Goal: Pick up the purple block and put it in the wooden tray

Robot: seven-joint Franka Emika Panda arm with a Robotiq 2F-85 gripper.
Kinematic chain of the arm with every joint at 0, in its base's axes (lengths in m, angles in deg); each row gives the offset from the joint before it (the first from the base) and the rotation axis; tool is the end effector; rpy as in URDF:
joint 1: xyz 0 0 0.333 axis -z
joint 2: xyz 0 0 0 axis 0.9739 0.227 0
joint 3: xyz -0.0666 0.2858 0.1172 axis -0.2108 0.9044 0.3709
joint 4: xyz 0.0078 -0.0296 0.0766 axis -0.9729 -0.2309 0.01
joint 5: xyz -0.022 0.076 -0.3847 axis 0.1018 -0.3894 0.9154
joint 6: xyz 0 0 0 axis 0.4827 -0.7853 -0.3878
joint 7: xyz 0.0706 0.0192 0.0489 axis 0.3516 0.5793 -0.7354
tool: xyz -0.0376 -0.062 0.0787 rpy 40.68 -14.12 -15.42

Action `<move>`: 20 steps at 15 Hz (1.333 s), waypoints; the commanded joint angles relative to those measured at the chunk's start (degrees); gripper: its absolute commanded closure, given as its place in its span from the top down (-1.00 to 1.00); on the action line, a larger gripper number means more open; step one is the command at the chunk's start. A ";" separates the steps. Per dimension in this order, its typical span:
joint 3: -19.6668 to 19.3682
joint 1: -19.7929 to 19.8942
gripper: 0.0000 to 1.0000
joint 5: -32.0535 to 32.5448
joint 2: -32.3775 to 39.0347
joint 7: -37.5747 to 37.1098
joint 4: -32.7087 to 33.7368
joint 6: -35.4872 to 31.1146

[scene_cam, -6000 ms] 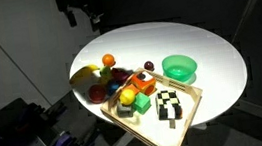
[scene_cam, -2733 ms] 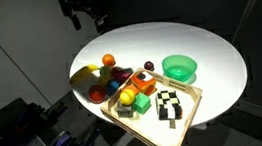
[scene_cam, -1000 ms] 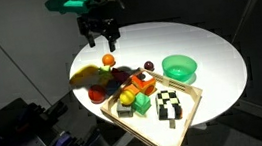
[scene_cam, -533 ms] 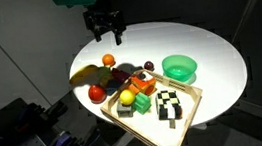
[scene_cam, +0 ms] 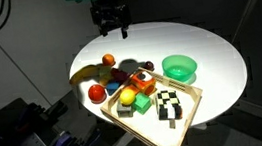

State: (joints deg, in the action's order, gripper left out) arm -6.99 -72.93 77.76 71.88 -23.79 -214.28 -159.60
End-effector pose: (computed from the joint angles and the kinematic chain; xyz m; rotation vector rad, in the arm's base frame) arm 0.5278 -0.0981 0.3524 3.0724 0.0783 -0.0359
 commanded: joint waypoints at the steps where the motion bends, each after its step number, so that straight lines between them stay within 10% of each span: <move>1: 0.74 0.18 1.00 1.30 2.39 -1.88 3.88 1.90; 20: 2.05 -0.08 1.00 0.76 5.71 -1.25 6.56 3.56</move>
State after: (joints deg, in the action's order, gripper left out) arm -5.33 -73.03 77.76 75.74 -23.86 -209.24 -156.54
